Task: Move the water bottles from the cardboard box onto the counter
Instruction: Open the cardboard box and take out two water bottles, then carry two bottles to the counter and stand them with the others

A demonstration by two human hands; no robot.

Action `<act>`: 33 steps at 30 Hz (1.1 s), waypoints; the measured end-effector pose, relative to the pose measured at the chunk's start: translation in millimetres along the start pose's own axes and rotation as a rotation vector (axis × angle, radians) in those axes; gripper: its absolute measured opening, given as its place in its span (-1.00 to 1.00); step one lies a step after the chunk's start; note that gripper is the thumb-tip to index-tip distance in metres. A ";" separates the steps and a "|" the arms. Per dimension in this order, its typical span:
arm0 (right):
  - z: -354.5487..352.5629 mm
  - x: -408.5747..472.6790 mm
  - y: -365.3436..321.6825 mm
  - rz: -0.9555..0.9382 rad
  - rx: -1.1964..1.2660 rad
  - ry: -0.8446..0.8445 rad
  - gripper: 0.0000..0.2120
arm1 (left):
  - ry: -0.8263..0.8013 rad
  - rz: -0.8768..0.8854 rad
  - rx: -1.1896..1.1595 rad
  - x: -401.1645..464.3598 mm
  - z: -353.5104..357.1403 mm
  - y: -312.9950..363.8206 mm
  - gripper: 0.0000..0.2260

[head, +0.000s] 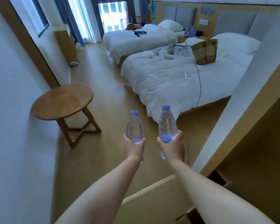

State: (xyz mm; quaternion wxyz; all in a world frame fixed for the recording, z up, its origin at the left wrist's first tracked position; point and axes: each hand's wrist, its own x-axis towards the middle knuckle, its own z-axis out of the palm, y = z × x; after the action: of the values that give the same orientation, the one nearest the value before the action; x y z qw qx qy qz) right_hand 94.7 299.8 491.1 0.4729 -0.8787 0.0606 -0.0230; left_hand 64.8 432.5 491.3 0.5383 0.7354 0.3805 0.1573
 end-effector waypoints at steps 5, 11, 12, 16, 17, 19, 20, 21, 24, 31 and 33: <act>59.8 39.5 -57.7 -0.116 0.029 -0.102 -0.31 | 0.137 0.001 0.022 54.3 -34.4 16.6 -0.43; 138.0 111.6 -105.6 -0.220 0.061 -0.238 -0.31 | 0.291 -0.075 0.078 157.6 -39.2 37.8 -0.35; 150.6 126.4 -114.3 -0.235 0.071 -0.262 -0.32 | 0.311 -0.088 0.073 176.9 -37.2 43.2 -0.34; 196.0 182.5 -153.0 -0.248 0.112 -0.320 -0.35 | 0.370 -0.136 0.030 249.6 -28.4 66.7 -0.35; 205.6 195.3 -161.5 -0.267 0.106 -0.331 -0.36 | 0.379 -0.142 0.012 266.2 -26.5 72.9 -0.36; 224.0 221.5 -179.7 -0.303 0.067 -0.355 -0.33 | 0.392 -0.144 -0.015 299.0 -22.6 84.9 -0.37; 234.8 233.9 -188.4 -0.307 0.051 -0.369 -0.31 | 0.400 -0.145 -0.016 314.5 -22.5 89.1 -0.37; 246.4 244.6 -196.1 -0.309 0.041 -0.383 -0.30 | 0.410 -0.150 -0.010 329.2 -23.2 91.9 -0.37; 281.6 271.0 -217.2 -0.321 0.023 -0.408 -0.31 | 0.445 -0.156 0.013 376.4 -26.4 95.5 -0.36; 396.9 346.9 -276.9 -0.326 -0.017 -0.443 -0.36 | 0.452 -0.214 -0.023 525.9 -42.8 89.7 -0.35; 433.9 372.3 -301.5 -0.325 -0.016 -0.431 -0.35 | 0.446 -0.212 -0.047 578.3 -53.6 93.6 -0.36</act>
State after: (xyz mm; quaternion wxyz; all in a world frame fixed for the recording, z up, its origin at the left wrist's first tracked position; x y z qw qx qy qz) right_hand 531.9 775.9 496.9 0.4580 -0.8653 -0.1832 0.0896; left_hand 449.2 877.8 493.5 0.4713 0.6257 0.5614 0.2670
